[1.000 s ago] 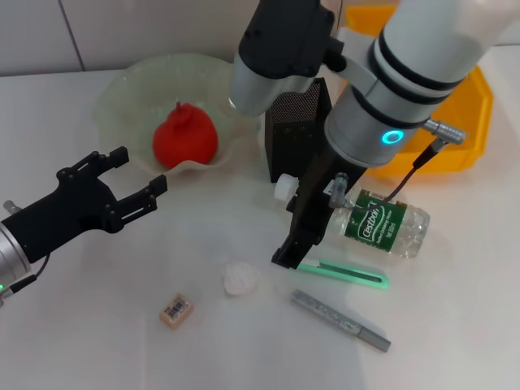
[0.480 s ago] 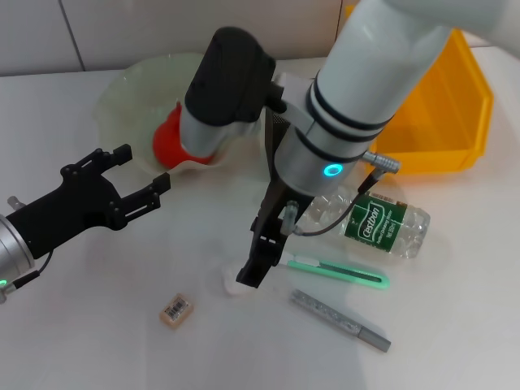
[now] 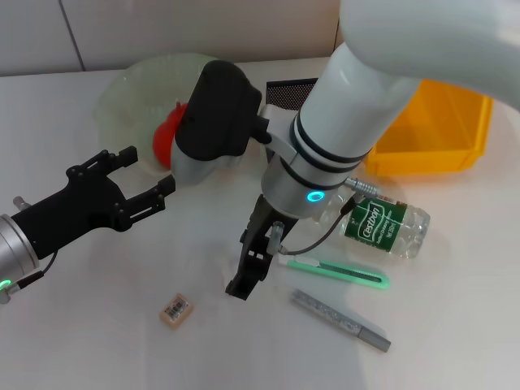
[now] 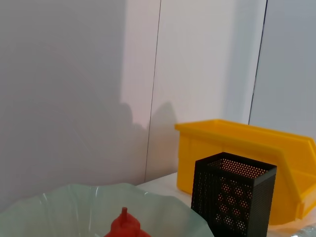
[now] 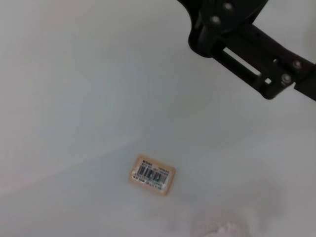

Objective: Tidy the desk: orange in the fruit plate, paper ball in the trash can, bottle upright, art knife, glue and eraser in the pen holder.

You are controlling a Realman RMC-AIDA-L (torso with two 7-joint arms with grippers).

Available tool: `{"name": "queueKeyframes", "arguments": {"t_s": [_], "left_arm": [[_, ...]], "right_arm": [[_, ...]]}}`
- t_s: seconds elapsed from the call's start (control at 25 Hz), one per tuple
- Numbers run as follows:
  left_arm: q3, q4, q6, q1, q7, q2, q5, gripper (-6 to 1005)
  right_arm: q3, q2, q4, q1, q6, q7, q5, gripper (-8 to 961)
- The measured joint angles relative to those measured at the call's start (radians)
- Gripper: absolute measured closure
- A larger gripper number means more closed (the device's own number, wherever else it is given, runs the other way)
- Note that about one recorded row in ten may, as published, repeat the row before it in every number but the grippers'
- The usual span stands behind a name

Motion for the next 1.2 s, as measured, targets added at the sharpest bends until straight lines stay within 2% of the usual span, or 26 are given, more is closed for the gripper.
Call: {"name": "queueKeyframes", "arguments": {"t_s": [0.68, 0.92, 1.2], "left_arm": [[0.017, -0.002, -0.005, -0.012, -0.002, -0.004, 0.000, 185], [0.025, -0.002, -0.007, -0.012, -0.002, -0.004, 0.000, 185], [0.026, -0.002, -0.007, -0.012, -0.002, -0.004, 0.000, 184]], "right_arm": [[-0.047, 0.000, 0.090, 0.021, 0.056, -0.003, 0.040, 286], [-0.053, 0.000, 0.086, 0.021, 0.062, -0.006, 0.040, 524], [-0.046, 0.000, 0.073, 0.013, 0.071, -0.007, 0.040, 593]]}}
